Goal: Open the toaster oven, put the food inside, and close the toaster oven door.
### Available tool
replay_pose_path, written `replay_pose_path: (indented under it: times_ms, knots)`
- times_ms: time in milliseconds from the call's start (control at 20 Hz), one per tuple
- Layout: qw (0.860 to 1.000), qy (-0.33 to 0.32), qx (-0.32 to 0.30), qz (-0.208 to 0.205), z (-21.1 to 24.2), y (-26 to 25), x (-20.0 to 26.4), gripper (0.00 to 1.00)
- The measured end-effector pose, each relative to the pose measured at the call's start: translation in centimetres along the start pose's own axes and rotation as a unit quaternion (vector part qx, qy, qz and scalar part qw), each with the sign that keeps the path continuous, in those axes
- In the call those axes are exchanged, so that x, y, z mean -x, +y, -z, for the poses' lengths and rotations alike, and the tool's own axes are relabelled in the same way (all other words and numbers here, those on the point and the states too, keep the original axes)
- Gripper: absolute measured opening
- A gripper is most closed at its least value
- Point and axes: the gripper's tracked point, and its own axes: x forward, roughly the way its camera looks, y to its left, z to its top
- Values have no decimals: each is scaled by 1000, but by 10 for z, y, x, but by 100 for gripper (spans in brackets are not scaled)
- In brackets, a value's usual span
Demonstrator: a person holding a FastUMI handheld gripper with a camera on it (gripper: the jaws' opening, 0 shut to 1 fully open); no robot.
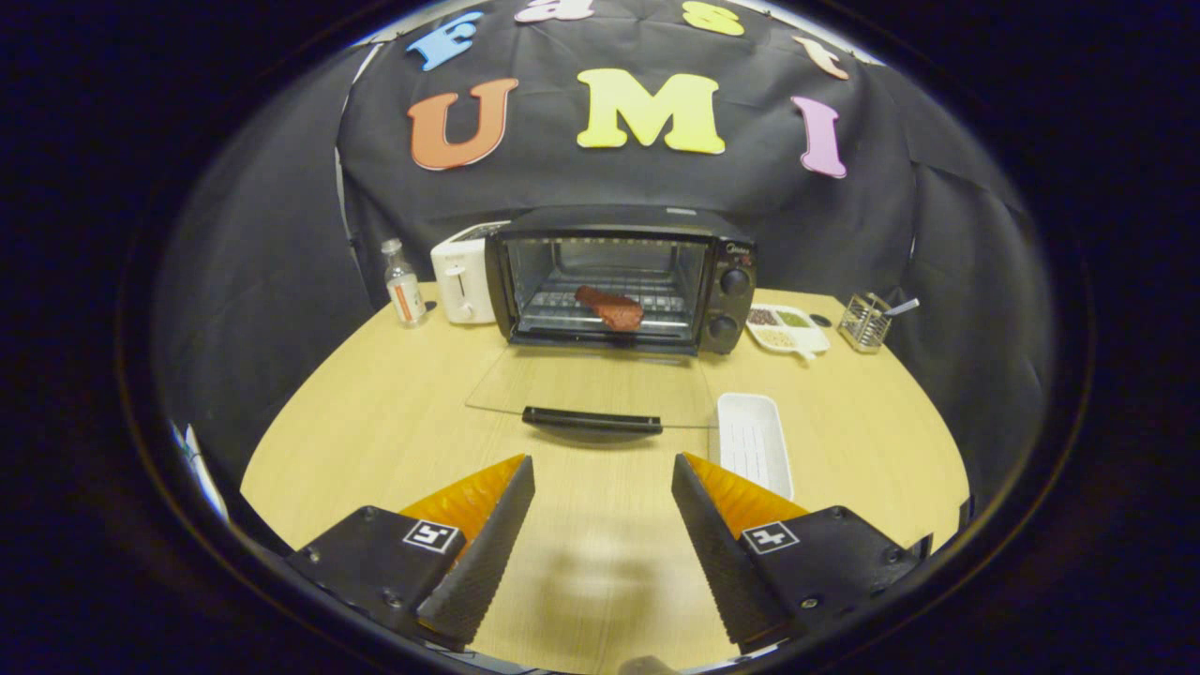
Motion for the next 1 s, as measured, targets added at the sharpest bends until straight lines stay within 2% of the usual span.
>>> replay_pose_path:
  times_ms: [200, 600, 1000]
  knots:
    - [1000, 31, -2, -3, 18, -4, -26, 95]
    - [997, 79, -11, -15, 26, -14, -96, 95]
    - [995, 101, 16, -21, 21, -18, -137, 95]
